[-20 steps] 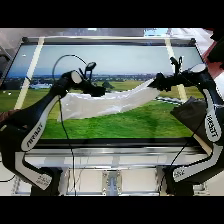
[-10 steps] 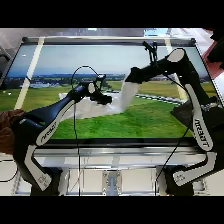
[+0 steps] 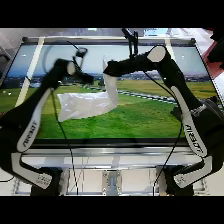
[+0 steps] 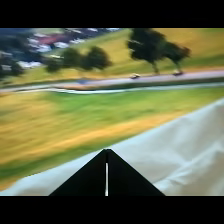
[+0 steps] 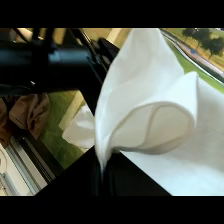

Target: Fold the shirts.

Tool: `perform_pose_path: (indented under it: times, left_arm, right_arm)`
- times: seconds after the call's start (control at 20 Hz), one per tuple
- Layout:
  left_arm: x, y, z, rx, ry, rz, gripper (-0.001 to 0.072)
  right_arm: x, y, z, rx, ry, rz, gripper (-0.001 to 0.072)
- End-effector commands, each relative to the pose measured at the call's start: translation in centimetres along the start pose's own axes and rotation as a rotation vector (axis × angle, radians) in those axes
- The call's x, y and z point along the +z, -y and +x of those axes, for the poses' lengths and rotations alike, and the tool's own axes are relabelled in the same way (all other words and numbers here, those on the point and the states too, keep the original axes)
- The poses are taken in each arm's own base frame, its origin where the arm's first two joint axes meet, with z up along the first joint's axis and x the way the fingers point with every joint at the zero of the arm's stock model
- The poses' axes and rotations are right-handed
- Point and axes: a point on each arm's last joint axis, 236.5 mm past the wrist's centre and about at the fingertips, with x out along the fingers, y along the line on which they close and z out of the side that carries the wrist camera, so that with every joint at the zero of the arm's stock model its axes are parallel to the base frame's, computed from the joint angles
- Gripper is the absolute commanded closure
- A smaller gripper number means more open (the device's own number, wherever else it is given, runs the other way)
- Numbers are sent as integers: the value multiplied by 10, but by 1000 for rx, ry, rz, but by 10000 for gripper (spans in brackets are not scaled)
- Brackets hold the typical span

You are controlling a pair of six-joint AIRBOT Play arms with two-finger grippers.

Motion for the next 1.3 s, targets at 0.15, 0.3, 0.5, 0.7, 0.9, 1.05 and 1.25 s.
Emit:
perform_pose_path:
  times: [0.15,0.3,0.5,0.7,0.9,1.05,1.25]
  left_arm:
    - [0,-150,-124,256,100,-190,697]
    - [-13,-164,-128,273,68,-222,697]
    - [-10,-146,-123,191,74,-234,698]
    - [-13,-142,-122,176,60,-223,697]
    - [-13,-142,-122,176,59,-221,697]
    - [-9,-143,-122,178,75,-220,697]
    - [-7,-141,-122,172,82,-223,697]
  right_arm:
    - [-28,-51,106,139,42,112,686]
    - [-71,-64,167,185,2,211,683]
    - [-68,-69,193,186,107,298,161]
    - [-40,-22,159,133,60,207,168]
    - [-52,103,95,-93,-127,268,169]
    - [-96,185,47,-318,-319,349,167]
    - [-122,198,55,-229,-397,489,47]
